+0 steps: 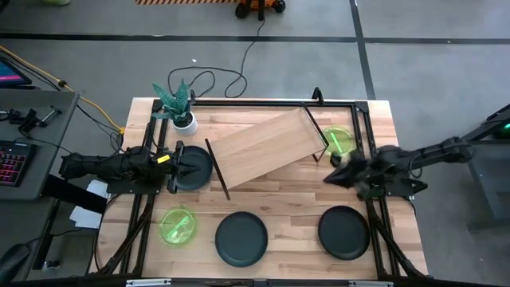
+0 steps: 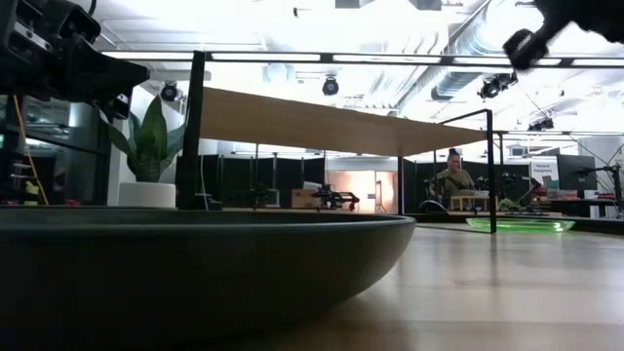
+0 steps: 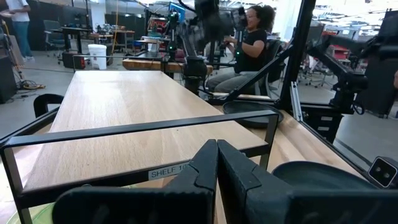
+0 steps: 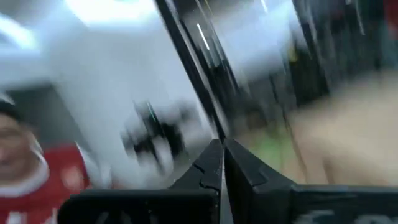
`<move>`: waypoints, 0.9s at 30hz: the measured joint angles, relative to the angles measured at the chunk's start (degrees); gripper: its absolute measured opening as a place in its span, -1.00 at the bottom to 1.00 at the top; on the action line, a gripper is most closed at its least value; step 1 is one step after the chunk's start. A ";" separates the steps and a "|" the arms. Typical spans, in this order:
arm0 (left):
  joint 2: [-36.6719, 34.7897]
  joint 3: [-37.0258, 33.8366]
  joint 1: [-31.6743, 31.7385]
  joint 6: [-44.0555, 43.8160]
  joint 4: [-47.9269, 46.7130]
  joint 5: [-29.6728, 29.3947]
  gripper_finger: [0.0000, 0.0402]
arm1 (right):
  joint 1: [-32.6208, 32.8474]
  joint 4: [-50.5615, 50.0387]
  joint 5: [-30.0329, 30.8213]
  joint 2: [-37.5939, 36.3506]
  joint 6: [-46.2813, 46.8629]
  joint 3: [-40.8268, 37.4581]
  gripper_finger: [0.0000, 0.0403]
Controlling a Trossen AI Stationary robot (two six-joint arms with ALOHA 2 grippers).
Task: Place and stack plates onto a shelf
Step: Put the bottom right black plate on the shelf
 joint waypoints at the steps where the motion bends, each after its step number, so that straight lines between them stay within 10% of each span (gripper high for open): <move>1: 0.00 0.00 0.00 0.00 -0.02 0.02 -1.00 | 1.09 -7.73 0.75 2.65 3.03 2.97 -1.00; 7: 0.00 0.00 0.00 -0.02 0.02 0.00 -1.00 | 9.17 -40.47 3.16 17.32 26.03 15.37 -1.00; 13: 0.01 0.00 0.00 0.00 -0.03 0.01 -1.00 | 18.59 -50.38 -0.54 27.14 44.88 17.15 -0.94; 27: 0.00 0.00 0.00 0.00 -0.02 0.02 -1.00 | 20.97 -56.16 5.15 36.18 29.57 17.10 -0.25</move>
